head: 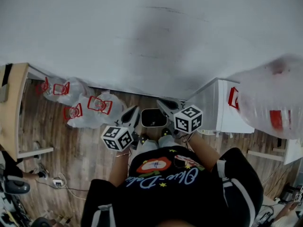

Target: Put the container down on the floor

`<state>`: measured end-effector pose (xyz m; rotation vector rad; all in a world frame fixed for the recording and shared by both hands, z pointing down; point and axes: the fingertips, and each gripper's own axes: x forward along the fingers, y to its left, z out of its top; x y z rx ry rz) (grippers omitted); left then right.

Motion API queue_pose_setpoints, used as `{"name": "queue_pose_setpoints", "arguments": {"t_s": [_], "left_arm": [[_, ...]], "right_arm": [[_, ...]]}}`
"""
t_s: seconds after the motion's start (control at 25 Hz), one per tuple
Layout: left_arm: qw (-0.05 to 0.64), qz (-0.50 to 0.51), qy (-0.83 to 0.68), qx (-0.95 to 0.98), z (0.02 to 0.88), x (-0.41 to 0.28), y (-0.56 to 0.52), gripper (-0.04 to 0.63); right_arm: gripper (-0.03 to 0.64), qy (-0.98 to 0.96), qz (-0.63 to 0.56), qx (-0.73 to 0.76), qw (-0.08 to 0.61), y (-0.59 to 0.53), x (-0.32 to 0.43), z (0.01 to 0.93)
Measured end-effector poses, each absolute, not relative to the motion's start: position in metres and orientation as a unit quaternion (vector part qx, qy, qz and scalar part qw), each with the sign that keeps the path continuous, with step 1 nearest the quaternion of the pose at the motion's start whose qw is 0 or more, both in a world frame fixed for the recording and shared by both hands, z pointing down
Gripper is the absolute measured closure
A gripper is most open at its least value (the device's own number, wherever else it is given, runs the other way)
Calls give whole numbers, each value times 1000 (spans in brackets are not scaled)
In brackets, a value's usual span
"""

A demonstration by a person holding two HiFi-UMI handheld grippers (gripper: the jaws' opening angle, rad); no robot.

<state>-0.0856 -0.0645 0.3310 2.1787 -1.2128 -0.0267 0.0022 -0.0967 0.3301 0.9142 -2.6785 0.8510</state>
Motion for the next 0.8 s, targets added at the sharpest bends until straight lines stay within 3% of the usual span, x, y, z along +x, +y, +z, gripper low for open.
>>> {"name": "queue_pose_setpoints", "arguments": {"t_s": [0.36, 0.8], "left_arm": [[257, -37, -460, 849, 265, -80, -64, 589], [251, -33, -450, 857, 259, -65, -66, 589]], "right_arm": [[617, -923, 241, 296, 59, -102, -1, 274], [617, -924, 245, 291, 47, -98, -2, 268]]}}
